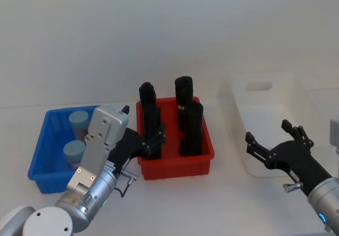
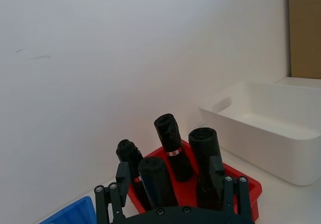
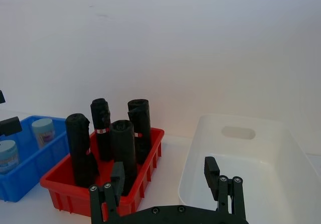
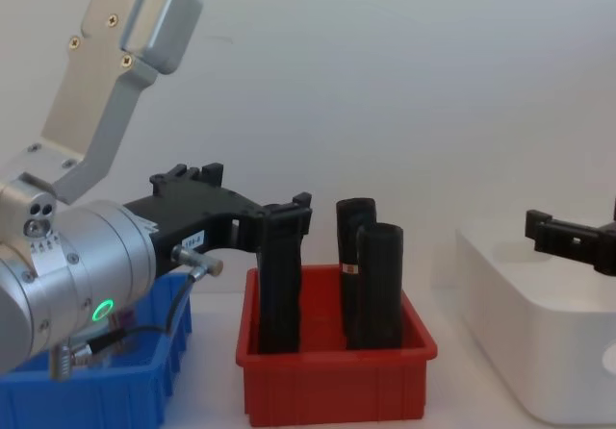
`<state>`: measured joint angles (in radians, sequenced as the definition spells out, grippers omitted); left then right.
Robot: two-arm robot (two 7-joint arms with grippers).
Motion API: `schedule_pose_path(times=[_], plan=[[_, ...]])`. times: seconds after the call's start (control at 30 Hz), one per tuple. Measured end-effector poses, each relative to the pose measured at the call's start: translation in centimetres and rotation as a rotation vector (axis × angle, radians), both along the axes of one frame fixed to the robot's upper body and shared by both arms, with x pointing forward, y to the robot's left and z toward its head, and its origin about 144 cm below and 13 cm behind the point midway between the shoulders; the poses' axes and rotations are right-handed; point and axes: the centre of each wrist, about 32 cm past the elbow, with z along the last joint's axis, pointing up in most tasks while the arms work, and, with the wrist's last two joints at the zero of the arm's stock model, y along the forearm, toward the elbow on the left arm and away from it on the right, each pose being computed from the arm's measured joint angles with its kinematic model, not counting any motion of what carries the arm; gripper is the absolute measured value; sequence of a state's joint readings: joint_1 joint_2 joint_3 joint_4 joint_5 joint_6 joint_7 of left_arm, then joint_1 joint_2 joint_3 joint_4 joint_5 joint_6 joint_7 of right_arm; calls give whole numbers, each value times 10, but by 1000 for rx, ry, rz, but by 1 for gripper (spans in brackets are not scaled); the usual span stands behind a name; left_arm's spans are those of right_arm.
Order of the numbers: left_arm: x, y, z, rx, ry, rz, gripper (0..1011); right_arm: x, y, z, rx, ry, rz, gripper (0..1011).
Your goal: Pick the cotton swabs from the blue box and place them into the white box.
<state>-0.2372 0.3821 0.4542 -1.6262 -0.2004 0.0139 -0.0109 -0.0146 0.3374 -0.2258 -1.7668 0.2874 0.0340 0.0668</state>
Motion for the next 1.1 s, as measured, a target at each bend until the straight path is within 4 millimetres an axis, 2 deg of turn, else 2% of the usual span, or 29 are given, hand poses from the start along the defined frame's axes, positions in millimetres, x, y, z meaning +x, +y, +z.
schedule_pose_path(times=[1.1], plan=[[0, 0, 0, 0, 0, 0, 1004, 0, 0, 0, 0, 0, 0, 1001]])
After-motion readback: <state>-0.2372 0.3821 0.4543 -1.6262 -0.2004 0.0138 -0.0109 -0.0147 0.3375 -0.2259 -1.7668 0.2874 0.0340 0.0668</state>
